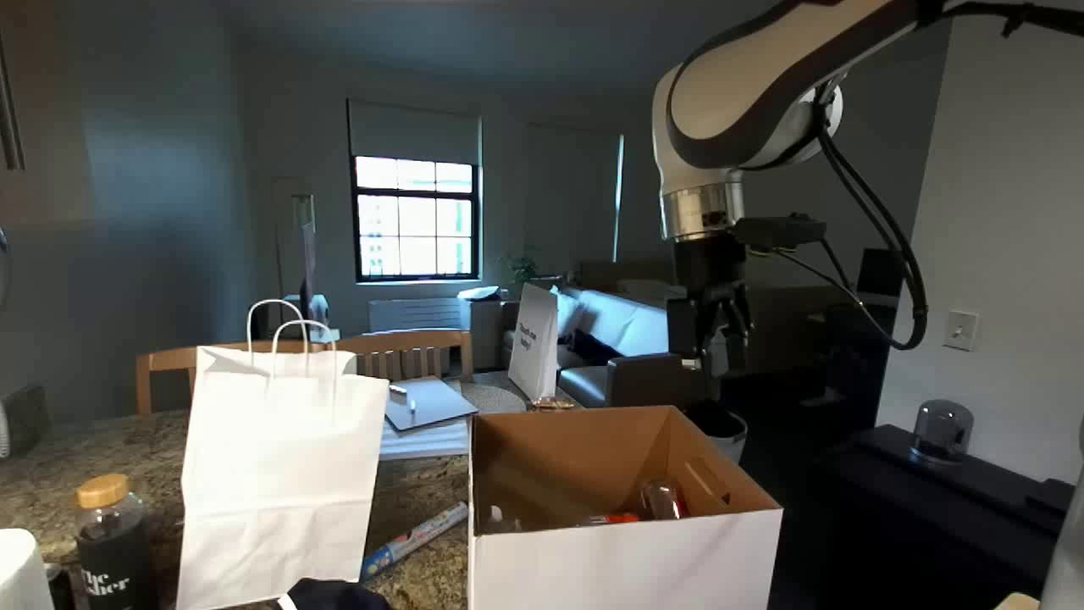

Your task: Put the black jersey in the box

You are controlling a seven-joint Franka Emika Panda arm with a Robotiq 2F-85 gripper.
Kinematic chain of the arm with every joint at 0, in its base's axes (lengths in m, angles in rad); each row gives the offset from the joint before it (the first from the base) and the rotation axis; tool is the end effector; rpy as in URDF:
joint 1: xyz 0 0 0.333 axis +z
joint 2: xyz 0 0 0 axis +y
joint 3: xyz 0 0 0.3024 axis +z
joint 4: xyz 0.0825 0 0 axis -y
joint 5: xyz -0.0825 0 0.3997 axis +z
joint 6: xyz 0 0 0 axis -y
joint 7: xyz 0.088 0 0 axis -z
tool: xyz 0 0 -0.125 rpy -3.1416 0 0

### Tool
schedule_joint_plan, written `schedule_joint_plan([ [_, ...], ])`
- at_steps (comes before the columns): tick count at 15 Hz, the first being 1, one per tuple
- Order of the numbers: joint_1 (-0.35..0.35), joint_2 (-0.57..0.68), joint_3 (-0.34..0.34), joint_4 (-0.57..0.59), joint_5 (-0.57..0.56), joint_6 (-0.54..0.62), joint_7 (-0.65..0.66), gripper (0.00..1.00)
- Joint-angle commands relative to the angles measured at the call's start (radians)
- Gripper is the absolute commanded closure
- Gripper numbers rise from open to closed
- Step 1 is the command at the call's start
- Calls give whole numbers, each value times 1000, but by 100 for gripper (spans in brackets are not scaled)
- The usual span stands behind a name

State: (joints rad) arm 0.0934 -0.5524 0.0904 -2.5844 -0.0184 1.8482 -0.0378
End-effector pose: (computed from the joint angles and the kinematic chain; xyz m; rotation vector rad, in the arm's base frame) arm 0.3645 0.0637 0.3901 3.0356 0.3207 -0.2773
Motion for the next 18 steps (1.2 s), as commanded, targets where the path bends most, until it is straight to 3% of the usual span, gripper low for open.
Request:
schedule_joint_plan([
  [1, 5, 1, -4, 1, -2, -1, 2, 0],
  [5, 5, 1, -4, 1, -2, -1, 2, 0],
  [14, 116, 134, 214, 35, 48, 310, 325, 0],
  [17, 158, 195, 256, 20, 70, 425, 367, 0],
  [18, 147, 152, 236, 26, 48, 363, 341, 0],
])
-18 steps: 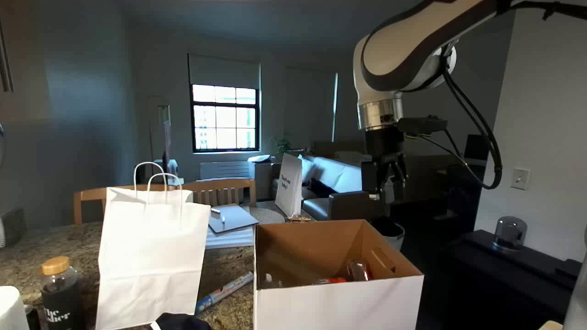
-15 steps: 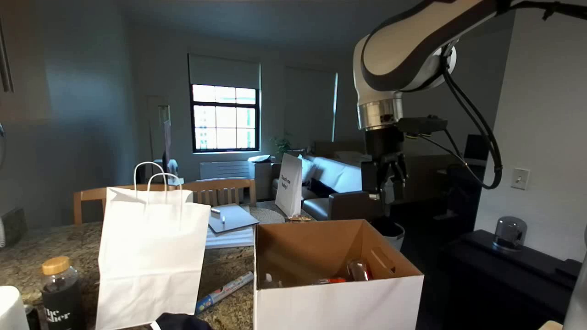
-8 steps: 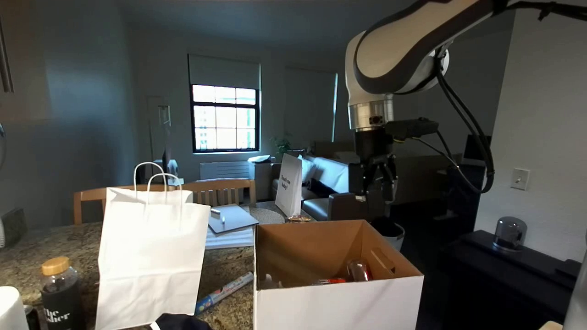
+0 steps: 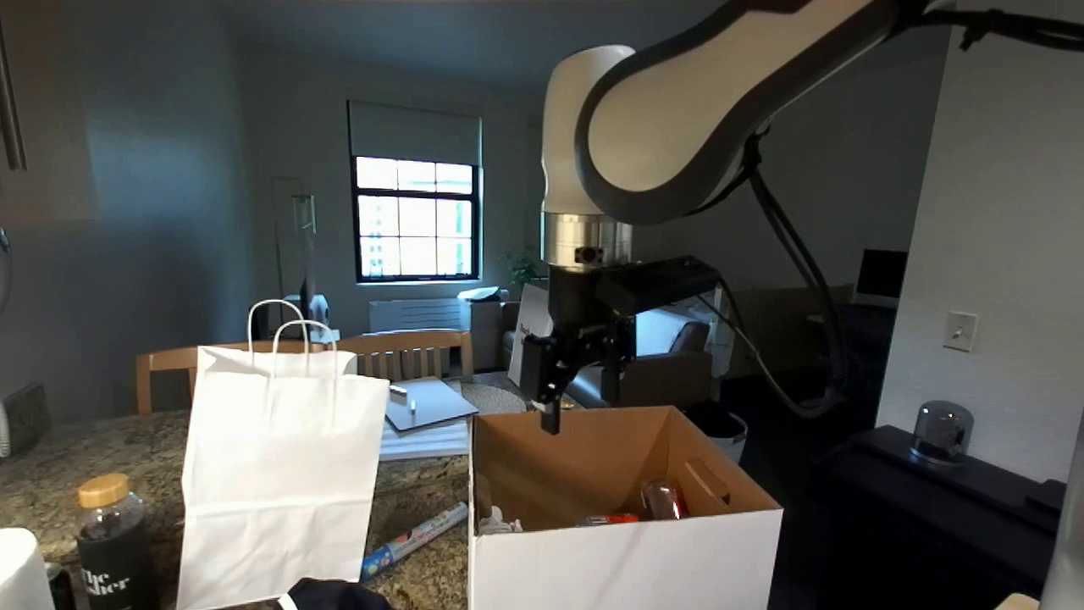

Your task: Put the black jersey in the box

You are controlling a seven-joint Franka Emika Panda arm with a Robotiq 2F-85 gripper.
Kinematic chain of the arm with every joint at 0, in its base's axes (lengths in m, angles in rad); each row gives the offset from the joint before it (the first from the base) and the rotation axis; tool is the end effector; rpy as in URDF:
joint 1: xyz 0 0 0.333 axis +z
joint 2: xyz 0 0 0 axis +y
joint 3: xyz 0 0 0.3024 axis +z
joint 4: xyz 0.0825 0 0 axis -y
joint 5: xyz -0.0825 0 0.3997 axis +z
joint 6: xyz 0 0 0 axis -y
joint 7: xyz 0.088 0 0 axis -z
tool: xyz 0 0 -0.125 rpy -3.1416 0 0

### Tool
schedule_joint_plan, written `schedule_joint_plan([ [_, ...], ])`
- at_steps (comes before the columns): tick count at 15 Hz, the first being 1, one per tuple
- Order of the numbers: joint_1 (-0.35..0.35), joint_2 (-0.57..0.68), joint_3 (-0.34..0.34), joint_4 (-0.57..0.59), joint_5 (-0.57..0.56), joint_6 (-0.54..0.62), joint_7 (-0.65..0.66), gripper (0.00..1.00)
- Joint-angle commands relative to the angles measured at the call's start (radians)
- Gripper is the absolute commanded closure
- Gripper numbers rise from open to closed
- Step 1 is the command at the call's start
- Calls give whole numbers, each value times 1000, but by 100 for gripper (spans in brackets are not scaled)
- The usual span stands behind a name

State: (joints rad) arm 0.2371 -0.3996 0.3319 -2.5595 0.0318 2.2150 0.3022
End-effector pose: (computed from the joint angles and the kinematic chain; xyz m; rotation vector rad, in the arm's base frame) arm 0.3668 0.2281 0.3613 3.0425 0.3452 0.1148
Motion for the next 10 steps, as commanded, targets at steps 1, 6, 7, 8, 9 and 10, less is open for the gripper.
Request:
schedule_joint_plan([
  [1, 12, 14, 2, 2, -1, 5, 5, 0],
  [6, 15, 60, 29, 32, -34, 13, 27, 0],
  [7, 21, 96, 50, 58, -48, 12, 31, 0],
  [8, 32, 149, 81, 100, -75, -3, 32, 0],
  [9, 37, 188, 111, 131, -110, -3, 48, 0],
  [10, 53, 236, 138, 173, -135, -8, 45, 0],
])
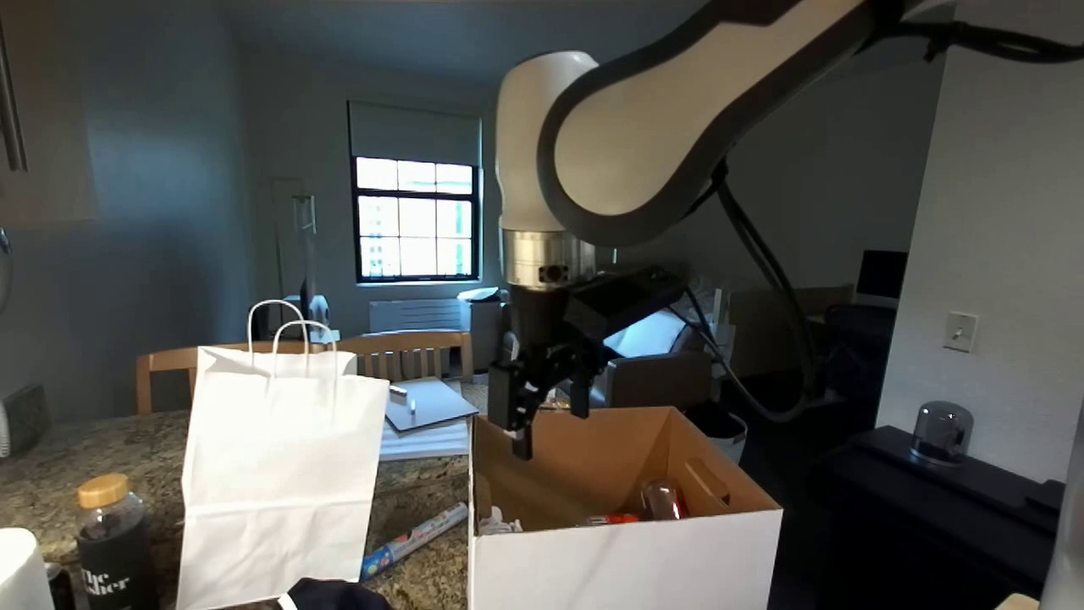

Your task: Put the black jersey in the box

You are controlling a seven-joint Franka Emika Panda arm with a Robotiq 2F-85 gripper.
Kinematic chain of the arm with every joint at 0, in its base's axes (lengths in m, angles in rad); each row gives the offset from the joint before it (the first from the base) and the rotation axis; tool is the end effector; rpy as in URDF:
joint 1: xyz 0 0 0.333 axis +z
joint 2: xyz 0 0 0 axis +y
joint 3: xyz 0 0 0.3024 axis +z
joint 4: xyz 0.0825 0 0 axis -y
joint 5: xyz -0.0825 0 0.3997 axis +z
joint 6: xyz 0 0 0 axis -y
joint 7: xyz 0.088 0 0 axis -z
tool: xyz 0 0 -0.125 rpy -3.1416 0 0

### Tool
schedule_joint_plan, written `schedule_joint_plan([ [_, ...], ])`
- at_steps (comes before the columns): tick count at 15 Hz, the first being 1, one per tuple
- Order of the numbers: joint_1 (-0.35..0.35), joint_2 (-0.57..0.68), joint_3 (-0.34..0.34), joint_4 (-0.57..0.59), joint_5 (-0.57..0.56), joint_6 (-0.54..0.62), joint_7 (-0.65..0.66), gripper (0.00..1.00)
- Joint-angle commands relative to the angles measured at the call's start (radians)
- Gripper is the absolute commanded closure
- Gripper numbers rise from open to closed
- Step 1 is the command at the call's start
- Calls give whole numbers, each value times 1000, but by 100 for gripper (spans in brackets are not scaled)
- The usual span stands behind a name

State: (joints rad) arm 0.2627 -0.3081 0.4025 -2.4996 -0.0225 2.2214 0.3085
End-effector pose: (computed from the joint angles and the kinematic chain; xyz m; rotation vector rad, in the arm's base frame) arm 0.3601 0.2736 0.3480 2.9738 0.5313 0.1032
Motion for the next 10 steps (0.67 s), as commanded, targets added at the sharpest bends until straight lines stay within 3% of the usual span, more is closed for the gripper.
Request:
schedule_joint_plan([
  [1, 39, 183, 92, 147, -113, -14, 52, 0],
  [4, 84, 327, 125, 268, -214, 26, 93, 0],
  [7, 151, 460, 106, 359, -183, -5, -12, 0],
  [8, 160, 474, 96, 366, -156, -25, -56, 0],
  [9, 172, 413, 82, 326, -170, 5, 13, 0],
  [10, 183, 448, 76, 342, -168, 4, -5, 0],
])
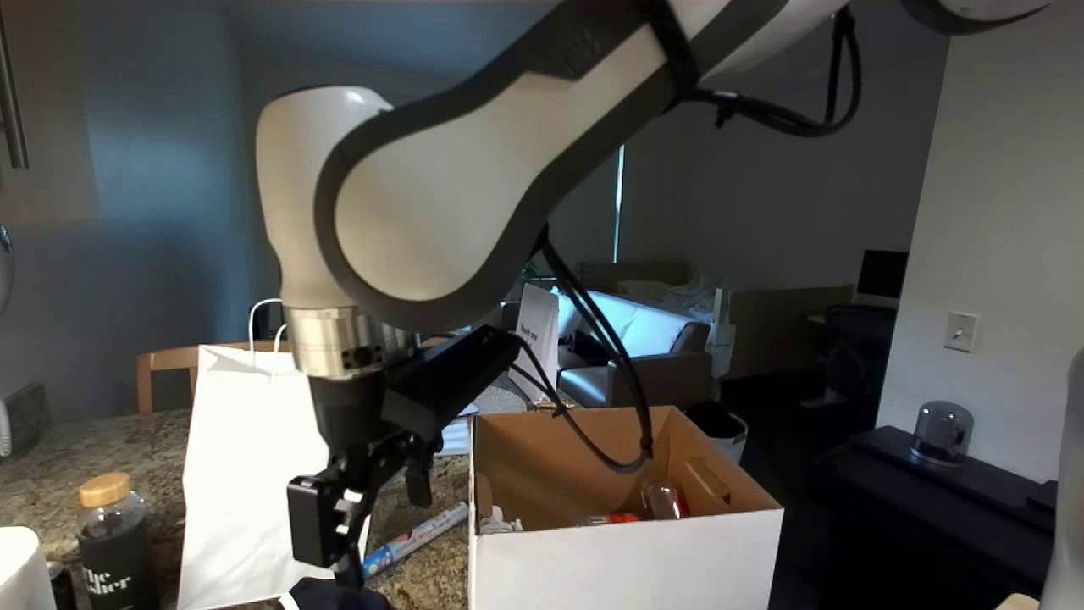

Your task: Put the black jersey in the box

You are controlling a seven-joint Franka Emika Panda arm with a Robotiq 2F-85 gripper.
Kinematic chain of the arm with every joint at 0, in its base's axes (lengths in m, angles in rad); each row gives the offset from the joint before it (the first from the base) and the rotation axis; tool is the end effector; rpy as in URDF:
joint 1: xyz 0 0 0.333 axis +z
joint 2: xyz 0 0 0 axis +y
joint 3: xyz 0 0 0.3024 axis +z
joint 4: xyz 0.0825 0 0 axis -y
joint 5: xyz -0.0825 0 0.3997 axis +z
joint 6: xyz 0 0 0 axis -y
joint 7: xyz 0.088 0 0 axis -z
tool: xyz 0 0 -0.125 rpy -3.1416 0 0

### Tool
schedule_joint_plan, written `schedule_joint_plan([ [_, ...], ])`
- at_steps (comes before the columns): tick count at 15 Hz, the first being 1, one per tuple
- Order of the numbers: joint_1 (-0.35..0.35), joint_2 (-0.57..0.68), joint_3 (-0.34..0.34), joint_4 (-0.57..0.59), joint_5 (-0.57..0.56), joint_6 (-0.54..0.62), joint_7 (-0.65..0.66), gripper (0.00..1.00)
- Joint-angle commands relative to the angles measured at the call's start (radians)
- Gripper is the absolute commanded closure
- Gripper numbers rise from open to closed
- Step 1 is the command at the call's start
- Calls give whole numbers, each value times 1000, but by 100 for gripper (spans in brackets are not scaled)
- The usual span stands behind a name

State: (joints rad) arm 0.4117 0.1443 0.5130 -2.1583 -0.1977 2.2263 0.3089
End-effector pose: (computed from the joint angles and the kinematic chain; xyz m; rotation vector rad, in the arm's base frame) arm 0.3424 0.4397 0.2937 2.8384 1.0982 0.0063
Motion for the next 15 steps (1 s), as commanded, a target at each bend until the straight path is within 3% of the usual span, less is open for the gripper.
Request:
schedule_joint_plan([
  [1, 38, 19, -39, 11, 9, -1, -15, 0],
  [5, 68, 101, -88, 86, -69, 9, 41, 0],
  [8, 97, 295, -158, 246, -116, 24, 70, 0],
  [11, 131, 467, -199, 401, -72, 21, 6, 0],
  [15, 174, 680, -180, 602, 6, -43, -135, 0],
])
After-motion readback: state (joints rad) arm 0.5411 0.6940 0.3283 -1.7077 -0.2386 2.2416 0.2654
